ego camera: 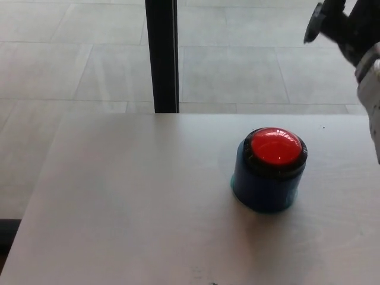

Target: The robot uses its right hand to press the red button kept in the middle of the desk

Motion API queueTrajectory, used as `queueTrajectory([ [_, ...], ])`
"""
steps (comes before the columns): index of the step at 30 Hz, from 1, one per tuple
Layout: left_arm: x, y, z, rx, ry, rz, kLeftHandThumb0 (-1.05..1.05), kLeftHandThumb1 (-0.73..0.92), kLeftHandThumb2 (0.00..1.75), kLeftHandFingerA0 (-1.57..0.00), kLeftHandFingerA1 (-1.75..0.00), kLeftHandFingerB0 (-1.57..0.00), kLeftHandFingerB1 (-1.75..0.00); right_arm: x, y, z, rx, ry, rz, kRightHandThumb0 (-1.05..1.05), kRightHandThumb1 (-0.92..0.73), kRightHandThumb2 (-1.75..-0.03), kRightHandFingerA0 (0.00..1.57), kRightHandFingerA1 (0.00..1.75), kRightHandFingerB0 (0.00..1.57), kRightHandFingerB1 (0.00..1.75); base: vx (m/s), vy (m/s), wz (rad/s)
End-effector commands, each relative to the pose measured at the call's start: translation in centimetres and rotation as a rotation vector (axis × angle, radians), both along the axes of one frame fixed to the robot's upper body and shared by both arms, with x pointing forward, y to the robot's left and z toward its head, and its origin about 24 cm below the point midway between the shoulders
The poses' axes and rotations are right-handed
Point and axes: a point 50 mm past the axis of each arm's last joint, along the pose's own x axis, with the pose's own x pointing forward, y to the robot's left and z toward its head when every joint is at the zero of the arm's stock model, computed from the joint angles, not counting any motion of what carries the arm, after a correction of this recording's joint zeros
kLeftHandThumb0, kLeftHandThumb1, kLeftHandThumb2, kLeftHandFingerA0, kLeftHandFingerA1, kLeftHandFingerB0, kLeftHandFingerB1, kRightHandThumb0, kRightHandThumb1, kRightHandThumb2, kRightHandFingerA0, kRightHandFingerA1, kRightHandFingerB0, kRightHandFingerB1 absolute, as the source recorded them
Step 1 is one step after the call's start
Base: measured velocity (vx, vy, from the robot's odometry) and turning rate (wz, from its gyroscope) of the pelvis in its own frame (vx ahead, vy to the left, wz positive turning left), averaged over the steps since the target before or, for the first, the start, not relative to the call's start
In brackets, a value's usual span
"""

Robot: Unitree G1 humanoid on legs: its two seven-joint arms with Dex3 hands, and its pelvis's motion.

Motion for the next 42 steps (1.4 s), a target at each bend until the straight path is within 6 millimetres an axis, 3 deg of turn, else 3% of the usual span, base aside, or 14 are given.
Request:
queueTrajectory([
  [1, -0.2, 0.6, 0.6, 0.035, -0.001, 0.004, -0.42, 0.39, 1.11, -1.18, -1.30, -0.71, -0.96, 0.0, 0.2, -3.0, -0.046, 0.105, 0.017, -0.21, -0.51, -1.22, 0.94, 1.75, 0.76, 1.56, 0.00, 0.000, 0.00],
  [2, -0.2, 0.6, 0.5, 0.028, -0.004, -0.001, -0.47, 0.38, 1.18, -0.98, -1.62, -0.64, -1.14, 0.0, 0.3, -3.9, -0.032, 0.134, 0.017, -0.21, -0.52, -1.23, 0.94, 1.75, 0.74, 1.55, 0.00, 0.000, 0.00],
  [4, -0.2, 0.6, 0.5, 0.027, 0.004, -0.005, -0.45, 0.33, 1.17, -0.99, -1.65, -0.56, -1.17, 0.0, 0.2, -4.8, -0.029, 0.180, 0.005, -0.23, -0.55, -1.20, 0.93, 1.75, 0.75, 1.53, 0.00, 0.000, 0.00],
  [10, -0.2, 0.5, 0.4, 0.015, -0.011, -0.002, -0.48, 0.36, 1.21, -0.98, -1.59, -0.63, -1.13, -0.3, 0.3, -6.6, -0.068, 0.225, -0.008, -0.20, -0.61, -1.12, 0.87, 1.75, 0.72, 1.55, 0.00, 0.000, 0.00],
  [15, -0.2, 0.5, 0.4, 0.016, -0.002, -0.010, -0.44, 0.34, 1.17, -0.91, -1.63, -0.54, -1.13, -0.7, 1.4, -8.9, -0.089, 0.287, 0.020, -0.20, -0.49, -1.27, 0.93, 1.75, 0.77, 1.58, 0.00, 0.000, 0.00],
  [20, -0.1, 0.5, 0.4, 0.015, 0.001, -0.016, -0.45, 0.34, 1.18, -1.00, -1.63, -0.57, -1.19, -0.9, 2.2, -9.4, -0.117, 0.291, 0.053, -0.19, -0.45, -1.32, 0.94, 1.75, 0.80, 1.60, 0.00, 0.000, 0.00],
  [22, -0.1, 0.5, 0.4, 0.018, 0.003, -0.008, -0.43, 0.33, 1.19, -0.85, -1.61, -0.56, -1.14, -1.0, 2.4, -9.5, -0.134, 0.288, 0.059, -0.21, -0.46, -1.29, 0.93, 1.75, 0.79, 1.61, 0.00, 0.000, 0.00],
  [32, -0.2, 0.5, 0.4, 0.012, -0.018, 0.003, -0.42, 0.35, 1.17, -0.86, -1.60, -0.57, -1.15, -1.3, 2.3, -10.2, -0.177, 0.295, 0.069, -0.20, -0.46, -1.32, 0.94, 1.75, 0.75, 1.65, 0.00, 0.000, 0.00],
  [33, -0.1, 0.4, 0.4, 0.010, -0.018, 0.005, -0.42, 0.34, 1.19, -0.88, -1.62, -0.58, -1.16, -1.4, 2.2, -10.3, -0.186, 0.294, 0.067, -0.20, -0.46, -1.31, 0.95, 1.75, 0.75, 1.65, 0.00, 0.000, 0.00],
  [34, -0.1, 0.5, 0.5, 0.019, -0.010, -0.002, -0.42, 0.38, 1.12, -1.21, -1.31, -0.70, -0.96, -1.6, 1.7, -10.7, -0.196, 0.287, 0.059, -0.21, -0.45, -1.32, 0.95, 1.75, 0.79, 1.61, 0.00, 0.000, 0.00],
  [35, -0.1, 0.5, 0.5, 0.020, -0.004, -0.009, -0.42, 0.34, 1.20, -0.85, -1.62, -0.55, -1.14, -1.6, 1.6, -10.7, -0.194, 0.286, 0.057, -0.21, -0.45, -1.33, 0.95, 1.75, 0.79, 1.62, 0.00, 0.000, 0.00],
  [38, 0.0, 0.5, 0.5, 0.015, -0.002, -0.012, -0.42, 0.34, 1.20, -0.84, -1.61, -0.56, -1.14, -1.9, 1.2, -11.2, -0.174, 0.295, 0.049, -0.20, -0.47, -1.29, 0.94, 1.75, 0.77, 1.62, 0.00, 0.000, 0.00],
  [39, 0.0, 0.4, 0.5, 0.014, -0.021, -0.002, -0.44, 0.38, 1.12, -1.17, -1.30, -0.71, -0.97, -2.1, 1.1, -11.6, -0.127, 0.319, 0.036, -0.20, -0.49, -1.25, 0.92, 1.75, 0.76, 1.60, 0.00, 0.000, 0.00],
  [42, 0.0, 0.4, 0.4, 0.019, -0.009, -0.003, -0.42, 0.34, 1.18, -0.90, -1.63, -0.60, -1.16, -2.3, 1.1, -12.0, -0.117, 0.322, 0.039, -0.21, -0.53, -1.23, 0.91, 1.75, 0.74, 1.61, 0.00, 0.000, 0.00],
])
